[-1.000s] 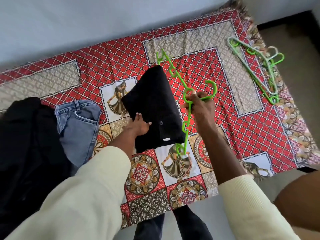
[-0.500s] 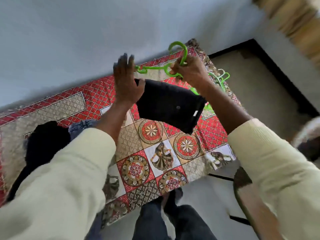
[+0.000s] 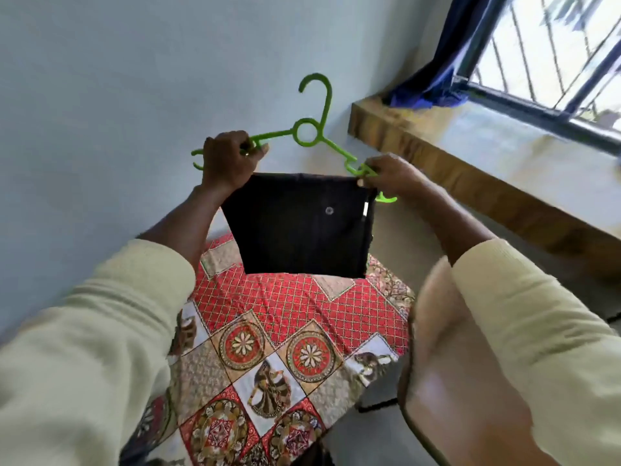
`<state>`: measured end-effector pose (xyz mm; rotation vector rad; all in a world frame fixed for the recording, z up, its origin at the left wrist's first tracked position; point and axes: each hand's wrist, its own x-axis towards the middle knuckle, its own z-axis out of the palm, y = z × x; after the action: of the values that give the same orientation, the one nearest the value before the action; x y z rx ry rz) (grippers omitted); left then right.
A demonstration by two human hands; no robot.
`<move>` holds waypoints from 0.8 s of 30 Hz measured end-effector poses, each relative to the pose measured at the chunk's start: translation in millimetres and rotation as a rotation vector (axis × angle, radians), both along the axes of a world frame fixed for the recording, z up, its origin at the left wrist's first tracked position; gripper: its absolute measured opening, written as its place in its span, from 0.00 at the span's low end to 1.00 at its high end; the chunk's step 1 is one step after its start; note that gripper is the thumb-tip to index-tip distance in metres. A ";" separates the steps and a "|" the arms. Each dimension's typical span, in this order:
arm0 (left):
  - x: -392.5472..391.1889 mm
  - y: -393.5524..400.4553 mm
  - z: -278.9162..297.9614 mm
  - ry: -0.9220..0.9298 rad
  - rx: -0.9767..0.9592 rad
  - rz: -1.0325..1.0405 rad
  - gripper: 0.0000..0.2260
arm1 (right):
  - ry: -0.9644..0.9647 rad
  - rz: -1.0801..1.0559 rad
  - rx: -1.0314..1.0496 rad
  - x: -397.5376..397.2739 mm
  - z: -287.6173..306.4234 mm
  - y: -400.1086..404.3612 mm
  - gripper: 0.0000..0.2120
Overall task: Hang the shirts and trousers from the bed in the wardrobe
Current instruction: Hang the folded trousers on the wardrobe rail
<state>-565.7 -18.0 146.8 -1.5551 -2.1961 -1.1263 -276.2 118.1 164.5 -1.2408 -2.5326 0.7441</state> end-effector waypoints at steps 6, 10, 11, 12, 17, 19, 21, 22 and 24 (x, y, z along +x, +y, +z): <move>61.6 30.3 50.1 -0.100 0.108 -0.047 0.21 | 0.219 -0.282 0.122 90.3 37.4 -4.5 0.05; 103.2 45.3 70.9 -0.091 0.101 -0.137 0.21 | 0.150 -0.316 0.155 133.0 51.8 -18.8 0.14; 116.3 48.7 76.8 -0.095 0.098 -0.163 0.21 | 0.136 -0.341 0.163 145.6 54.6 -24.6 0.14; 126.8 52.4 81.2 -0.107 0.088 -0.184 0.21 | 0.128 -0.365 0.164 155.3 56.0 -28.5 0.13; 180.3 68.4 98.3 -0.103 0.060 -0.331 0.21 | 0.157 -0.456 0.185 211.9 66.6 -55.4 0.12; 203.5 70.6 104.7 -0.117 0.020 -0.389 0.21 | 0.180 -0.523 0.223 235.7 65.7 -69.6 0.14; 224.6 70.5 107.8 -0.143 -0.003 -0.442 0.20 | 0.246 -0.591 0.291 258.7 65.8 -84.9 0.15; 234.1 70.0 109.8 -0.144 -0.012 -0.465 0.19 | 0.253 -0.611 0.342 269.2 67.9 -94.5 0.16; 254.7 72.4 114.3 -0.134 -0.042 -0.533 0.18 | 0.224 -0.658 0.474 292.1 75.9 -117.3 0.14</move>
<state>-311.0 54.4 261.1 -2.2236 -1.9387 -1.3606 15.9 0.8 240.4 -1.5568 -1.7889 0.1107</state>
